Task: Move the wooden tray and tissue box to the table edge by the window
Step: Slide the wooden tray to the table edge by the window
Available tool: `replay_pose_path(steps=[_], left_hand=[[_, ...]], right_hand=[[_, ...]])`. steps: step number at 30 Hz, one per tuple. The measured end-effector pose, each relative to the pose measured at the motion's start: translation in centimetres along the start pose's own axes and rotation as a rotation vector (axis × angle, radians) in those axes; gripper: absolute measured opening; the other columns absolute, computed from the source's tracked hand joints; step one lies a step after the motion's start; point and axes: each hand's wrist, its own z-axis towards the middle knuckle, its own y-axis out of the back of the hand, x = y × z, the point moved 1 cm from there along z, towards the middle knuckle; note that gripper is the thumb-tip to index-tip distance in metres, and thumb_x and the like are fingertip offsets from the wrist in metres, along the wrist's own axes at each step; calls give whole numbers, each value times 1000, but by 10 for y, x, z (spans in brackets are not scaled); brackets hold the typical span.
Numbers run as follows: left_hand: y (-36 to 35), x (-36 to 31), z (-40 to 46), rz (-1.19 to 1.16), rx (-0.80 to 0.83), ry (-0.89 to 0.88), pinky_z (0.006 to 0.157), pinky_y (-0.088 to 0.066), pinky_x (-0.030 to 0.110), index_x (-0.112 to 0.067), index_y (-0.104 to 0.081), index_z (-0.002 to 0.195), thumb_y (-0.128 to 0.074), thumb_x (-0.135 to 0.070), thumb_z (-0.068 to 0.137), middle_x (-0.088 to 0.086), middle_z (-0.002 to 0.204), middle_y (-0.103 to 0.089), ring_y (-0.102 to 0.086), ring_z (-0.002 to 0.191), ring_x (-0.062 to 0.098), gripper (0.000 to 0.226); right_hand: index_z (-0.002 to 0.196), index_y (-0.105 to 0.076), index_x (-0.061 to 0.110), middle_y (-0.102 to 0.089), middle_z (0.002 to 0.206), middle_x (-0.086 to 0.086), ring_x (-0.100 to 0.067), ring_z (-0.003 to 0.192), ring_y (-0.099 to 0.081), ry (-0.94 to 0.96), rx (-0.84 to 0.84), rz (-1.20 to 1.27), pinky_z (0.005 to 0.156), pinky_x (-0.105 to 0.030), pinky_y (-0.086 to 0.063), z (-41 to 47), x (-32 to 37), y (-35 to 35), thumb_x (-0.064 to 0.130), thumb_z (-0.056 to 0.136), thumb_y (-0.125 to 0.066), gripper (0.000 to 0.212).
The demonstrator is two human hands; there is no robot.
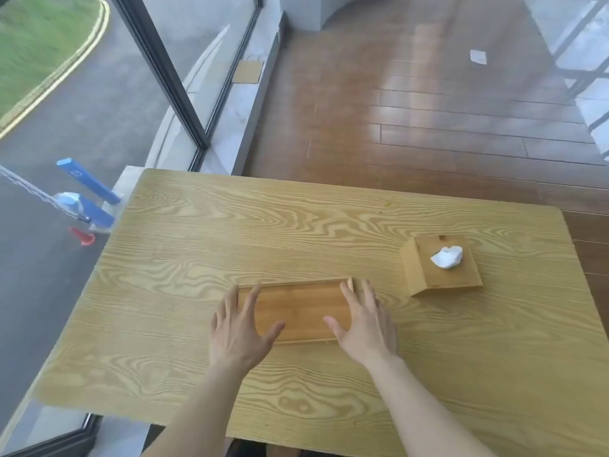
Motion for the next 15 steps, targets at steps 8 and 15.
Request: replay_pose_path(steps=[8,15], left_hand=[[-17,38,15,-126,140,173,101,-49,44,-45,-13,155,-71,-62,79,10,159,-24,-31,145,30,97],[-22,50,26,-220,150,166,85,-55,38,-43,-26,150,-77,-54,78,3,141,-38,-44,132,25,89]], right_hand=[[159,-24,34,-31,159,-9,-29,134,-48,-189,92,62,102,-41,-50,8,12,-41,55,94,-62,78],[153,-40,32,-47,142,-10,-30,131,-44,-367,47,118,104,-42,-45,18,34,-51,58,86,-70,77]])
